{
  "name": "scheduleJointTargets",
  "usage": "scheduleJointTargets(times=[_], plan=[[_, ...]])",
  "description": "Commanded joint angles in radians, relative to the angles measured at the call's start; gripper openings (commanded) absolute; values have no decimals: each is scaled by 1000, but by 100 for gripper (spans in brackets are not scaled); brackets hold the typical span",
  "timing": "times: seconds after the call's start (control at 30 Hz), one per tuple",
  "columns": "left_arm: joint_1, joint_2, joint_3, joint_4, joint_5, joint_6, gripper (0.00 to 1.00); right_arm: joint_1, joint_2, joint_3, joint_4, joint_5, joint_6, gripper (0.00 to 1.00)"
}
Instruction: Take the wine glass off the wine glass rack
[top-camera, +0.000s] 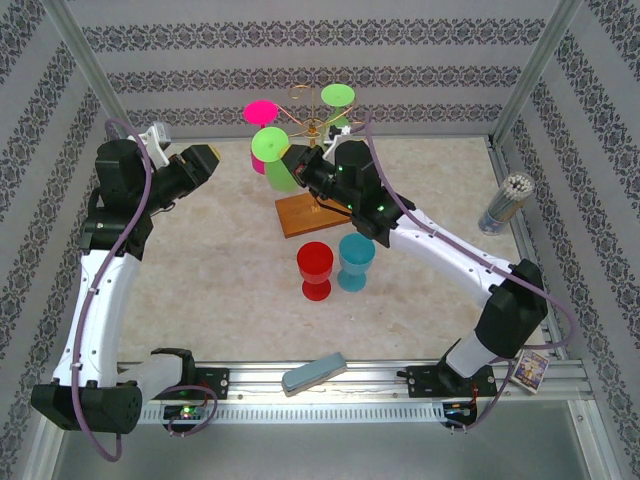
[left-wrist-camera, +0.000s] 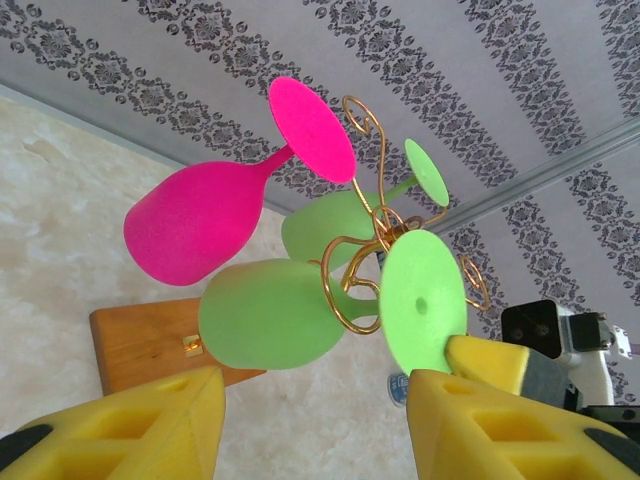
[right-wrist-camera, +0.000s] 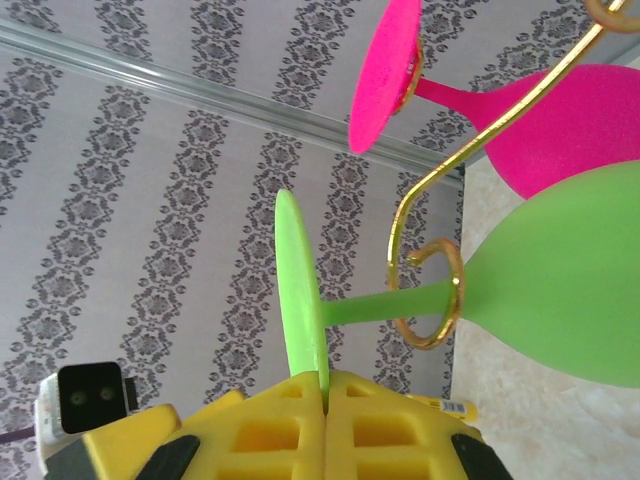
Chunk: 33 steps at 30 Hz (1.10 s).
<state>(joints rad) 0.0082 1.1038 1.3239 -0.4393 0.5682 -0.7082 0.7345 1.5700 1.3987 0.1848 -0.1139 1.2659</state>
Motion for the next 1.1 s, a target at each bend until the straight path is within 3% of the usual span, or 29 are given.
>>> scheduleJointTargets(times=[0.0, 1.07], plan=[[13, -19, 5, 23, -5, -3, 51, -14, -31, 28, 63, -4, 25, 0], [15, -27, 0, 16, -14, 7, 52, -12, 32, 34, 79, -31, 76, 0]])
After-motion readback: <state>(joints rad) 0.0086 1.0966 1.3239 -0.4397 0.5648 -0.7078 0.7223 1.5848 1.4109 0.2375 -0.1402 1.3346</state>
